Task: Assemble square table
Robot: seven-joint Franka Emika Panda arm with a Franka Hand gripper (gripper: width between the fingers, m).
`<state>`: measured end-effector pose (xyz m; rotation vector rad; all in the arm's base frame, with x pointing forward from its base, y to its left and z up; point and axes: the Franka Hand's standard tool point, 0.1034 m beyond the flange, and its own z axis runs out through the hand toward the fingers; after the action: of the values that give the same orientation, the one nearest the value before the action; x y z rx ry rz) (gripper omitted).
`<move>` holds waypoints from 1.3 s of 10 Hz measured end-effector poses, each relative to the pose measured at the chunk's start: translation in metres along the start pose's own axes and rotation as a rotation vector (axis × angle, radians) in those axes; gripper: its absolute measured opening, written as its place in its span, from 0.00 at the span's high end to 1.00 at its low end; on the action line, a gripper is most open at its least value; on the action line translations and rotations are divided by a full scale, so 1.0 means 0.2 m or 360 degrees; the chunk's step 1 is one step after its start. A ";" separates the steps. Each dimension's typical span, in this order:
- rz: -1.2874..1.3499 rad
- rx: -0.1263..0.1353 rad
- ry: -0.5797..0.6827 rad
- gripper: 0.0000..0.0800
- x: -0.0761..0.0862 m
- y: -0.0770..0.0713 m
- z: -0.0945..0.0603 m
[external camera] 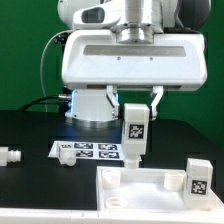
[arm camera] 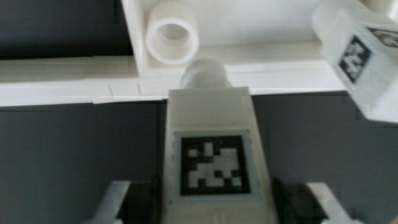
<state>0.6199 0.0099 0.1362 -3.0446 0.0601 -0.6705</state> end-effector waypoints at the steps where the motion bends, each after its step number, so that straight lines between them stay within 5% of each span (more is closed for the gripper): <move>1: 0.0010 0.0007 -0.0032 0.64 0.02 0.01 0.03; 13: 0.0018 -0.0036 -0.0068 0.64 -0.07 0.07 0.23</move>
Offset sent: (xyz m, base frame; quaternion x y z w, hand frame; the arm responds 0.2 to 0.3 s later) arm 0.0107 0.0065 -0.0173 0.0284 -0.0142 0.0200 0.9993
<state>0.6271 -0.0030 0.0877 -3.0761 0.0841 -0.6083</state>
